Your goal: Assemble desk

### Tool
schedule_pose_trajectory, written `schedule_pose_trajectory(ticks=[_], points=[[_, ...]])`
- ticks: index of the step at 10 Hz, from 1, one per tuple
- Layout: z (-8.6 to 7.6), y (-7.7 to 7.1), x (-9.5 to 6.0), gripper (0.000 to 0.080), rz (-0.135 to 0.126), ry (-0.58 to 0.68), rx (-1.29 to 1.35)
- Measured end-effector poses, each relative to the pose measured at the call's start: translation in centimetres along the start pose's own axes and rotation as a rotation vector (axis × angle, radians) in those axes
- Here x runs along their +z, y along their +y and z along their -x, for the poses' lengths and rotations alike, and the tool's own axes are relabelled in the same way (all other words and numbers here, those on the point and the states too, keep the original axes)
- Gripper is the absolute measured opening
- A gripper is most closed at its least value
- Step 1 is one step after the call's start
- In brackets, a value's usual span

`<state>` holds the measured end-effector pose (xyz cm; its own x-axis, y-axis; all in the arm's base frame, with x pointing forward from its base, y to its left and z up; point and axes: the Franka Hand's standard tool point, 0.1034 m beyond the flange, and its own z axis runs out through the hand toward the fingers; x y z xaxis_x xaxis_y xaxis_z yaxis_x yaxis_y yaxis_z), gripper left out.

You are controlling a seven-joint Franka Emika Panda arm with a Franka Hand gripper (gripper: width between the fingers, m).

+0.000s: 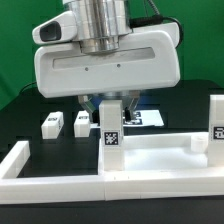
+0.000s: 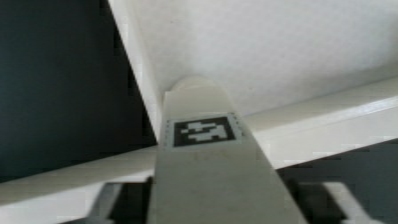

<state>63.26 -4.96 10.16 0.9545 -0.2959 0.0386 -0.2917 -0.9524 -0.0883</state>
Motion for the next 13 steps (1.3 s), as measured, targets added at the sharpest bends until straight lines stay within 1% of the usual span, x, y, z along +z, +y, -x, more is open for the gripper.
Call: schedule_pose_trajectory(ticks=[2,4,6,7,8,10,11,13], points=[[-0.01,0.03,-0.01,0.0290,-0.001,0.000,0.146],[-0.02,0.02,-0.03,0.0290,0.003,0.001,0.354],[0.01,-0.14,-0.09,0.0290,0.004,-0.020,0.687],[-0.02,-0.47,-0.39,0.0290,0.001,-0.051,0.950],[-0.15,-0.47,-0.51,0.0290,-0.004,-0.053,1.059],[-0.30,-0.58,-0.53,0.0290,-0.025,-0.071,1.327],[-0.34,-0.71,-0.47,0.0290,-0.030,-0.072,1.417],[-0.46,-0.79,-0.35,0.0290,-0.029,-0.064,1.551]])
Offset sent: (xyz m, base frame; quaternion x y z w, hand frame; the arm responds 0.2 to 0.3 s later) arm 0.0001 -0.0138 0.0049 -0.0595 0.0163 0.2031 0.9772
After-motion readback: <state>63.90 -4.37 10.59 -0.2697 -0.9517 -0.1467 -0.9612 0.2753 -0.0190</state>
